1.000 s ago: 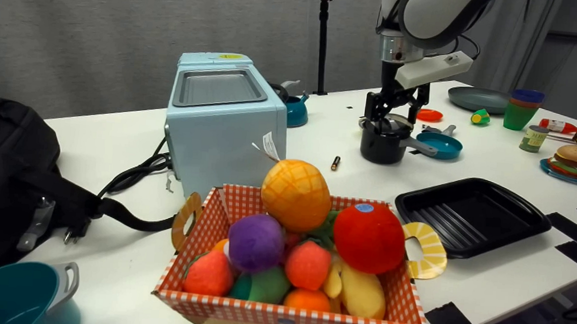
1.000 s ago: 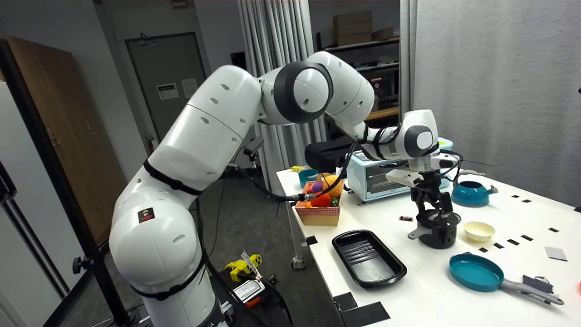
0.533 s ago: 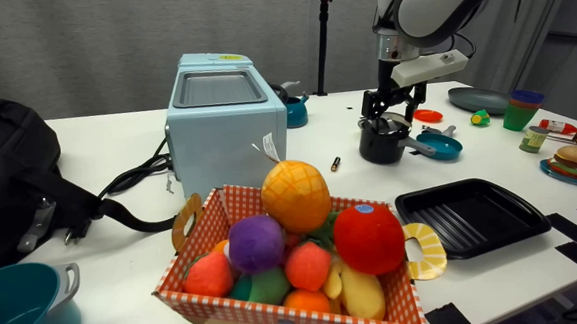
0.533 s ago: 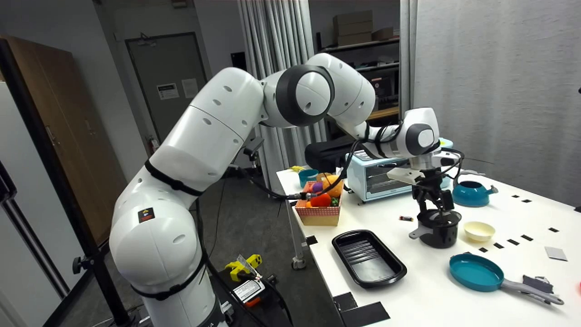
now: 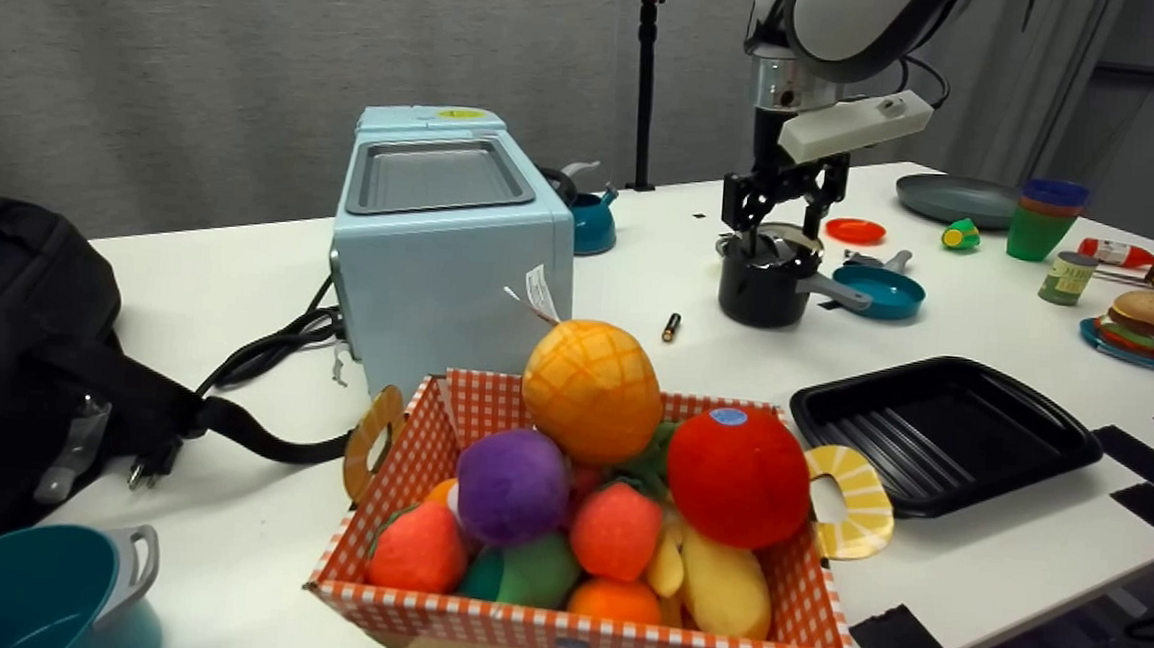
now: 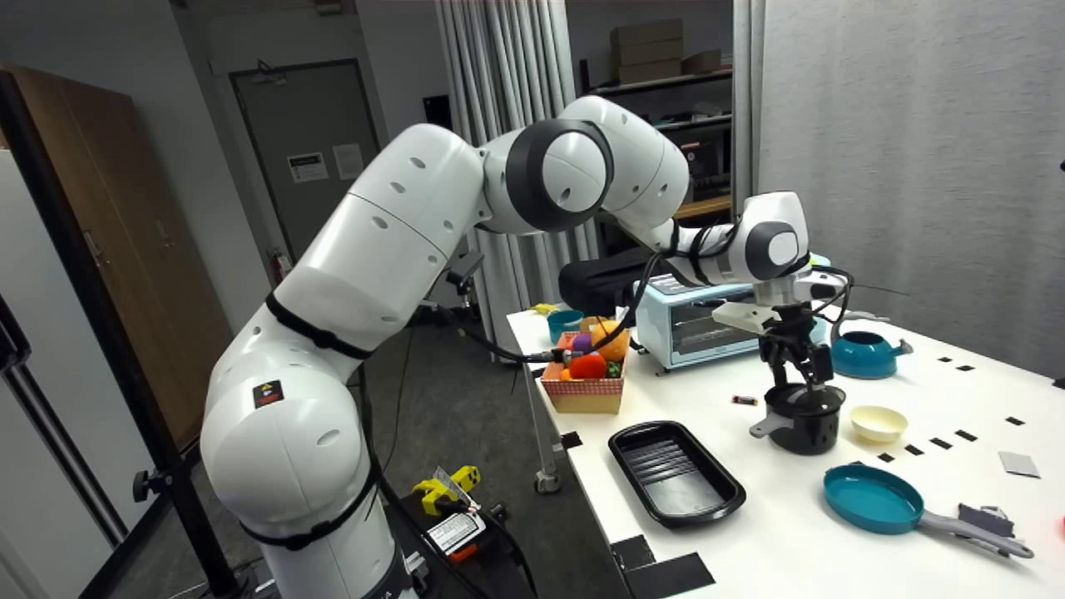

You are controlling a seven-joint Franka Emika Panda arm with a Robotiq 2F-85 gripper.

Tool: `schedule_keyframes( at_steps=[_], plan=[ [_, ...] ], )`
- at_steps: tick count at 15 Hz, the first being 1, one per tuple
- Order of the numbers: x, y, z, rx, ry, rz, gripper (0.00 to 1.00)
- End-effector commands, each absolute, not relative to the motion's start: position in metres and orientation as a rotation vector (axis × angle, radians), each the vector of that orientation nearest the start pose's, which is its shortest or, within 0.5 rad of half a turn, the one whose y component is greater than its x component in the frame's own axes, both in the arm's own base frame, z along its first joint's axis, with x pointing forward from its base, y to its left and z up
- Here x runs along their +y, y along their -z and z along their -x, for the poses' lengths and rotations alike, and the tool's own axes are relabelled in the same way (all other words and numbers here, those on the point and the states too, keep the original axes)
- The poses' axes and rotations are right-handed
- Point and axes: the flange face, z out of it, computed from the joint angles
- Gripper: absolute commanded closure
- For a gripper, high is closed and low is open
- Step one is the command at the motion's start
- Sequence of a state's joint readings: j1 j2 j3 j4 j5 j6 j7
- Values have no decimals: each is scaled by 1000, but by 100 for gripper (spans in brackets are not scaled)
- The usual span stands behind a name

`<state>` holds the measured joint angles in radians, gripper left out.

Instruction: Remove the lid from the black pot and put it on the blue pot

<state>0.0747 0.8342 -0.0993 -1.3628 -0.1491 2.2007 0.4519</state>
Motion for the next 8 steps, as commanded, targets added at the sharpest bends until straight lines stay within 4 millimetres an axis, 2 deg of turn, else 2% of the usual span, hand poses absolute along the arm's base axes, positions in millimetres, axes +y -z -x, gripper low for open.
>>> schedule_keyframes(
  at_steps=[1,8],
  plan=[
    [-11,-213,-743,588,56,3289,42],
    [-13,-208,-743,595,46,3291,95]
  ],
)
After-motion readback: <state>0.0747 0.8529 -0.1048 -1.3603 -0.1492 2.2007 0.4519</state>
